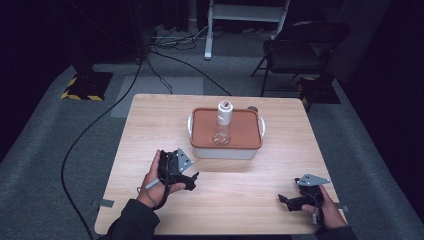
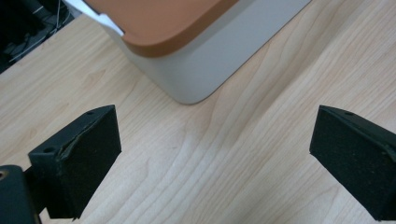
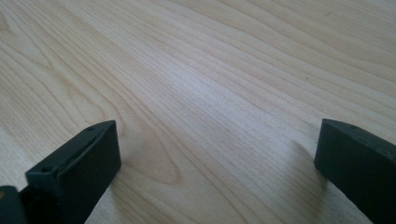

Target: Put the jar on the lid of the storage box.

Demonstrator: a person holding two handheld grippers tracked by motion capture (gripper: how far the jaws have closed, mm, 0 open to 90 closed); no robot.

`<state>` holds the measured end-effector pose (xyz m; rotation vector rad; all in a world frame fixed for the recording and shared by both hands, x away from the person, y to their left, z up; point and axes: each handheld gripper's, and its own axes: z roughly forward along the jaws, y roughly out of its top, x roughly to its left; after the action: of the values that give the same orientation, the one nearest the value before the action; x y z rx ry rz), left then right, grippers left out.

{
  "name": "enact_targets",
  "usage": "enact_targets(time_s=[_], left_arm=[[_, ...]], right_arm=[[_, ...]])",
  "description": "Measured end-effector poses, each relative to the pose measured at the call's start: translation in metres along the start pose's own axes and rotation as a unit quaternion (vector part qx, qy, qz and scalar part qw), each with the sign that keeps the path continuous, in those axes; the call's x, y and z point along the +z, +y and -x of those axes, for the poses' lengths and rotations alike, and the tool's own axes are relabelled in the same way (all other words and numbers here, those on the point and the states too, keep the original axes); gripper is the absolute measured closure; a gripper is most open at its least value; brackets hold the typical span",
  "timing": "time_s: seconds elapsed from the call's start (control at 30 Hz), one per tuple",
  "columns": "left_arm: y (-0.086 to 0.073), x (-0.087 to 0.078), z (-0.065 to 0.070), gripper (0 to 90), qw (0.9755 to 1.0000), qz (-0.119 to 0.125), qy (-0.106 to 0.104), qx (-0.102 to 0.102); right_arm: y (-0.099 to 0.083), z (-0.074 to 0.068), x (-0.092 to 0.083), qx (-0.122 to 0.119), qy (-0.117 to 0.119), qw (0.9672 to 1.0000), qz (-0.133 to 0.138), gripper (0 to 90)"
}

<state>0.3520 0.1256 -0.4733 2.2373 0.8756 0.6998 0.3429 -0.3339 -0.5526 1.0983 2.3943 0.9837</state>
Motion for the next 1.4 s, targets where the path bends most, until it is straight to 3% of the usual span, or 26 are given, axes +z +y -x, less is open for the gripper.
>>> enact_targets(time_s=[0.2, 0.83, 1.4], left_arm=[[-0.013, 0.003, -0.002, 2.0, 0.9998, -0.011, -0.008, -0.011], [-0.045, 0.008, -0.004, 2.0, 0.9989, -0.037, 0.000, -0.028], [-0.071, 0.012, -0.003, 2.2, 0.9965, -0.063, -0.009, -0.055]], right_arm=[[0.000, 0.000, 0.000, 0.000, 0.000, 1.0000, 0.000, 0.1], [0.000, 0.000, 0.000, 0.000, 0.000, 1.0000, 0.000, 0.1], [0.000, 0.000, 0.000, 0.000, 0.000, 1.0000, 0.000, 0.2]])
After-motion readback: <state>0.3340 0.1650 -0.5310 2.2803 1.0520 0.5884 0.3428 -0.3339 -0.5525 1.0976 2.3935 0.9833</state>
